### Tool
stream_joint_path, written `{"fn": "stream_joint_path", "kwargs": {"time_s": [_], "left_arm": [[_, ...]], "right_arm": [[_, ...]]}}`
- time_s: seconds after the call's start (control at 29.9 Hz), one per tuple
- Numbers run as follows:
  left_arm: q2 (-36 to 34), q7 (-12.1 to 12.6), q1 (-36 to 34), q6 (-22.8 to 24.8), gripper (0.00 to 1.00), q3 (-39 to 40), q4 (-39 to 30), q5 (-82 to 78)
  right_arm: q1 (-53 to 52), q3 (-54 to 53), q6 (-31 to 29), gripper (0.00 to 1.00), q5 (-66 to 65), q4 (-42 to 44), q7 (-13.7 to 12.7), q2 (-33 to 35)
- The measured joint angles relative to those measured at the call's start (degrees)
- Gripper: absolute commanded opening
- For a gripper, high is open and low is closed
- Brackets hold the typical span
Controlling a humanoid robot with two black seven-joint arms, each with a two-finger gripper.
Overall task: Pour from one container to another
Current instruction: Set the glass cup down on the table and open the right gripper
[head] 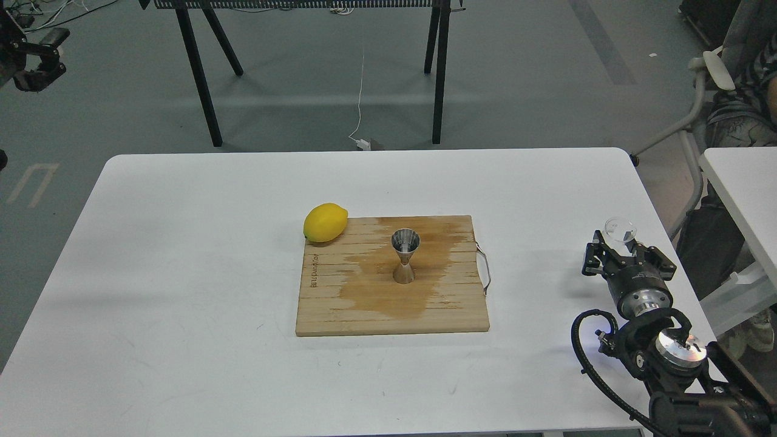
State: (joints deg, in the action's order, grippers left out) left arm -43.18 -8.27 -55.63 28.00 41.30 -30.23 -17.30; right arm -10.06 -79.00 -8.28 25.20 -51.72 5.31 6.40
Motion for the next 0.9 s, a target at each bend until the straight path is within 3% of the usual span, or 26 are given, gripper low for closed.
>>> {"fn": "stream_joint_path", "kwargs": {"time_s": [0.37, 0.53, 0.57, 0.64, 0.9], "left_arm": [[-0.1, 0.0, -0.1, 0.0, 1.0, 0.0, 0.0, 0.0], [-0.1, 0.0, -0.1, 0.0, 1.0, 0.0, 0.0, 0.0], [-0.1, 0.0, -0.1, 0.0, 1.0, 0.0, 0.0, 0.0], [-0.1, 0.0, -0.1, 0.0, 1.0, 0.0, 0.0, 0.0], [0.0, 0.0, -0.1, 0.0, 1.0, 0.0, 0.0, 0.0]], "right_arm": [[-1.7, 1.5, 1.6, 0.15, -0.2, 2.4, 0.5, -2.2], [-2.0, 3.0, 3.1, 0.24, -0.4, 2.6, 1.3, -3.6], [-2.0, 3.1, 3.3, 0.29, -0.4, 2.8, 1.4, -3.7], [-2.1, 3.2, 3.9, 0.69, -0.4, 3.1, 1.5, -3.7], [-2.0, 3.3, 4.7, 0.94, -0.3, 2.4, 1.4, -4.7]]}}
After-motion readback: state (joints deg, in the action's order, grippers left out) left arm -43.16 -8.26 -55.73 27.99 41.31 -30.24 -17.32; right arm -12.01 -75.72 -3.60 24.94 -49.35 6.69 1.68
